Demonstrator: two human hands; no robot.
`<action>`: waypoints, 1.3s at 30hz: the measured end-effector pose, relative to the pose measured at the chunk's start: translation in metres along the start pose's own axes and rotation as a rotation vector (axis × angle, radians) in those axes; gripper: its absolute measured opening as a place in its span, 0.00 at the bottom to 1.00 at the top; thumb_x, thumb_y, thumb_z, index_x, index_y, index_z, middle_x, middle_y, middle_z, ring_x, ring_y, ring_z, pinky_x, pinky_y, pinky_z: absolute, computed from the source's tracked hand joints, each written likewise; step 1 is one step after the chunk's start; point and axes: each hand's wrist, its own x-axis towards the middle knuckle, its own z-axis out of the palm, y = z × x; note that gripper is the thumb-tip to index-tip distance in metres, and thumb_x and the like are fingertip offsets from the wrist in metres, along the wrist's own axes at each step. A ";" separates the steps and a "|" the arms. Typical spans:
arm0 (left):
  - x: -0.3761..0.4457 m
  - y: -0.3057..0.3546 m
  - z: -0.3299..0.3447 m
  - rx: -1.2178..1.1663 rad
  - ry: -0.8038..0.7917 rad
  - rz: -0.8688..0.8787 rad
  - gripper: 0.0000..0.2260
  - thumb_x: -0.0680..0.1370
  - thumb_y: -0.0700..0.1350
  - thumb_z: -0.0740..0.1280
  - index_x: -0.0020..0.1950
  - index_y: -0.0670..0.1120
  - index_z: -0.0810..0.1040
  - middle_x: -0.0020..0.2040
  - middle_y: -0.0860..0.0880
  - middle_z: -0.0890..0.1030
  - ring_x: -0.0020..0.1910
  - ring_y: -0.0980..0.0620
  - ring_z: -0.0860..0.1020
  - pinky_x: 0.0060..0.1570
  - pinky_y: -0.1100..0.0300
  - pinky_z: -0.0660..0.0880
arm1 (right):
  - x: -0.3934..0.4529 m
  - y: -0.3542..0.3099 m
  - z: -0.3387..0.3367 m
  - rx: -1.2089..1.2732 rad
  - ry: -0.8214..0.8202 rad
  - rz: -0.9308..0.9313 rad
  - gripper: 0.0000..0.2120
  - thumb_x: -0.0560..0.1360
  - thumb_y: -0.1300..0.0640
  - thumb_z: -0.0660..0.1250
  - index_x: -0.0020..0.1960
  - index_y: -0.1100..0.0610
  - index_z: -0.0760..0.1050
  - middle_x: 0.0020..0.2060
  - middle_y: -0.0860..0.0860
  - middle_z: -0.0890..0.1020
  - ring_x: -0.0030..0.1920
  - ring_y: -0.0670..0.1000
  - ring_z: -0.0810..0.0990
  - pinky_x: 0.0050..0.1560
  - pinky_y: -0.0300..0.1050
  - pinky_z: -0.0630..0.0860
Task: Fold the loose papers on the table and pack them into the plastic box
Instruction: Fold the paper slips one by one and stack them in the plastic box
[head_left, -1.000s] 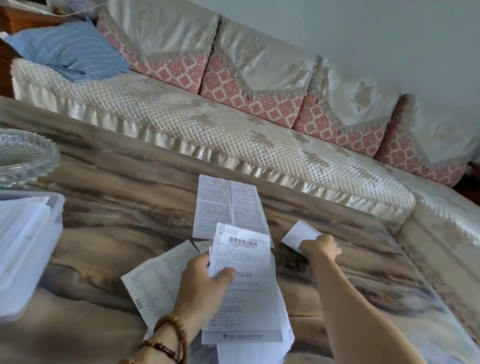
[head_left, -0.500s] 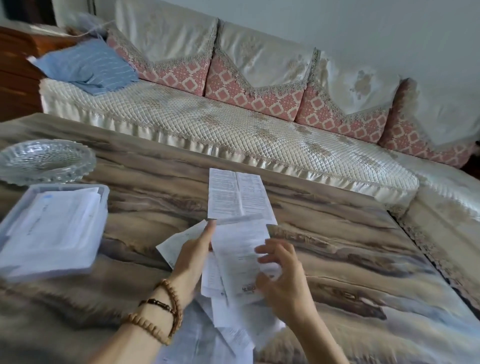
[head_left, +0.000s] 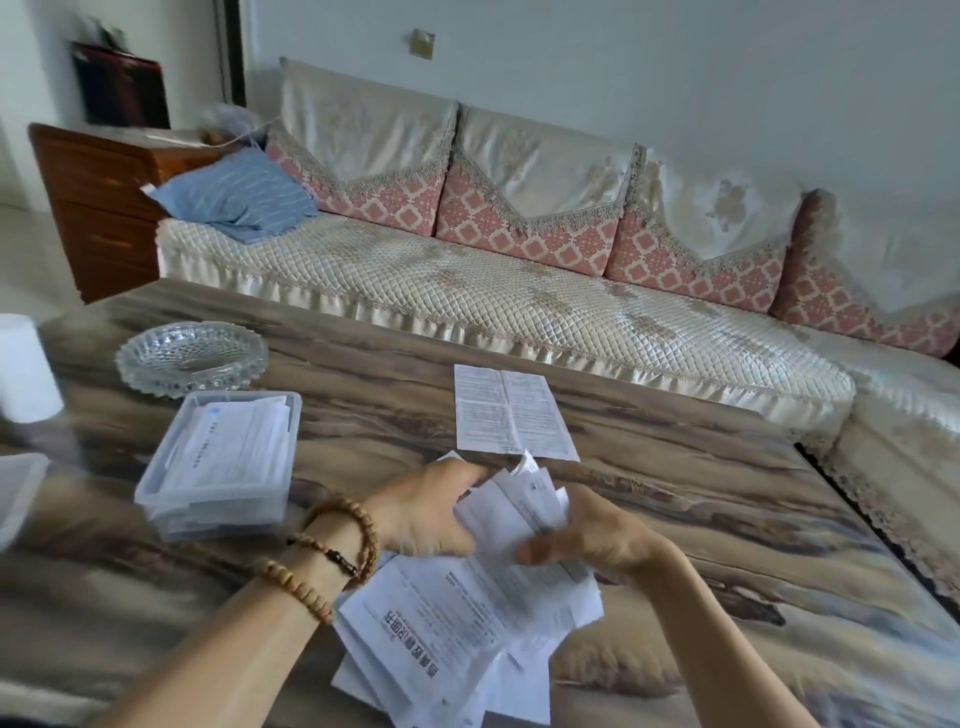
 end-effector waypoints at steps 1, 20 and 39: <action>-0.003 0.002 -0.003 -0.005 0.020 0.015 0.15 0.67 0.42 0.74 0.52 0.49 0.78 0.47 0.50 0.84 0.46 0.50 0.82 0.48 0.48 0.79 | -0.001 0.002 0.004 0.035 0.003 -0.001 0.13 0.67 0.69 0.76 0.51 0.63 0.81 0.48 0.61 0.85 0.48 0.58 0.84 0.53 0.56 0.81; -0.098 -0.062 0.006 -0.495 0.556 -0.341 0.08 0.68 0.41 0.79 0.42 0.50 0.82 0.38 0.58 0.85 0.38 0.61 0.82 0.37 0.64 0.75 | 0.012 0.042 0.105 0.379 0.517 -0.053 0.11 0.67 0.68 0.77 0.48 0.62 0.82 0.43 0.56 0.87 0.46 0.58 0.86 0.47 0.56 0.83; -0.093 -0.079 0.044 -0.690 0.650 -0.390 0.13 0.68 0.35 0.77 0.48 0.48 0.83 0.44 0.48 0.86 0.49 0.47 0.83 0.51 0.48 0.81 | 0.022 0.047 0.118 0.374 0.484 -0.105 0.08 0.71 0.68 0.74 0.47 0.57 0.83 0.43 0.56 0.86 0.47 0.58 0.85 0.50 0.55 0.82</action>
